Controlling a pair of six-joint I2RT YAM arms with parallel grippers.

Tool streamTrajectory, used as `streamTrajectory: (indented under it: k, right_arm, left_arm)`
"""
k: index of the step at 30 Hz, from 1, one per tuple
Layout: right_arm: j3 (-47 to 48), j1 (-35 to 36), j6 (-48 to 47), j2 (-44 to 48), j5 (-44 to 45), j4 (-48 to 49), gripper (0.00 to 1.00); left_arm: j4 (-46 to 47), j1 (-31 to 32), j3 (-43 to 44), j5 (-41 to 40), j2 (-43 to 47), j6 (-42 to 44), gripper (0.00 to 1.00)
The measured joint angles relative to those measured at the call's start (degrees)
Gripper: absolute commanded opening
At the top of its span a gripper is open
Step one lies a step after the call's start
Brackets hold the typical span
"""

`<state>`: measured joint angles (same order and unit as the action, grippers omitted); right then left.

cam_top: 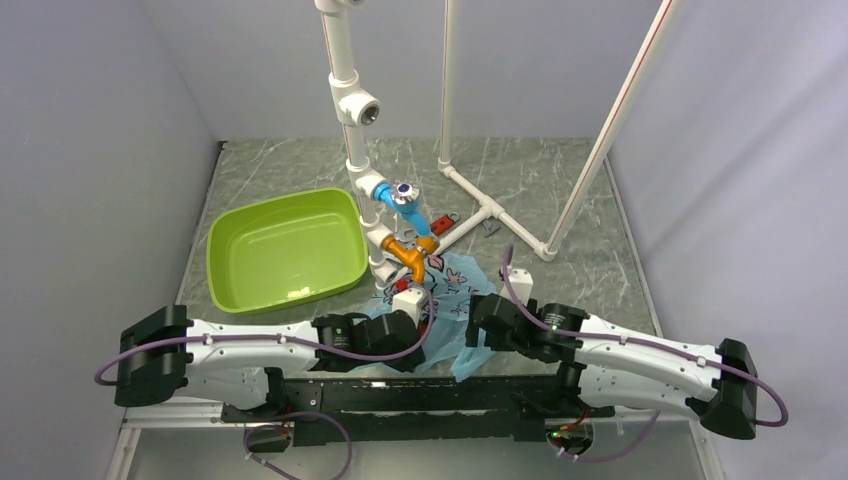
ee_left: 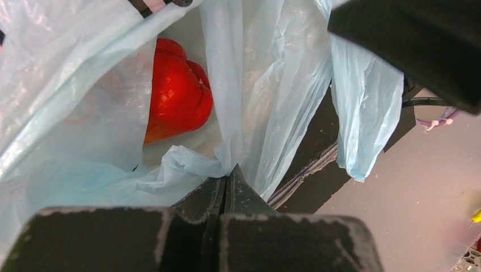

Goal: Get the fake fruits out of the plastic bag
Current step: Adjust the plastic bag at the center of the board.

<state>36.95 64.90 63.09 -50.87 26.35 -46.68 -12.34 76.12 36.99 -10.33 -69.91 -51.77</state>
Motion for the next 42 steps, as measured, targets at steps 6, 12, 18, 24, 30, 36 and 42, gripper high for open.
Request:
streamTrajectory:
  k: [6,12,18,24,30,36,42]
  right_arm:
    - [-2.38,2.89,0.98,-4.76,-4.15,-0.83,0.74]
    - [-1.4,3.43,-5.25,-1.22,-4.48,2.47,0.0]
    - [5.53,3.45,-13.35,12.94,-4.57,6.49,0.0]
    - [9.11,3.58,-17.16,23.21,-8.92,13.25,0.0]
    - [5.6,3.54,-17.4,23.96,-14.21,20.22,0.0]
    - [1.07,3.54,-18.21,25.9,-18.86,24.22,0.0]
    - [1.01,3.54,-19.06,25.97,-19.67,26.77,0.0]
  left_arm:
    - [-0.7,0.28,0.07,-0.02,1.01,-0.11,0.0]
    - [-0.92,0.68,-1.33,-0.04,2.8,-1.07,0.0]
    - [-2.97,0.92,-5.18,0.52,8.79,-2.03,0.0]
    - [-0.52,1.01,-7.63,6.01,13.79,-1.51,0.32]
    - [-6.62,2.25,-4.02,6.71,17.51,0.39,0.64]
    - [-7.54,2.32,4.46,1.33,21.66,3.34,0.62]
    - [-3.32,2.32,6.25,-0.48,14.43,5.9,0.58]
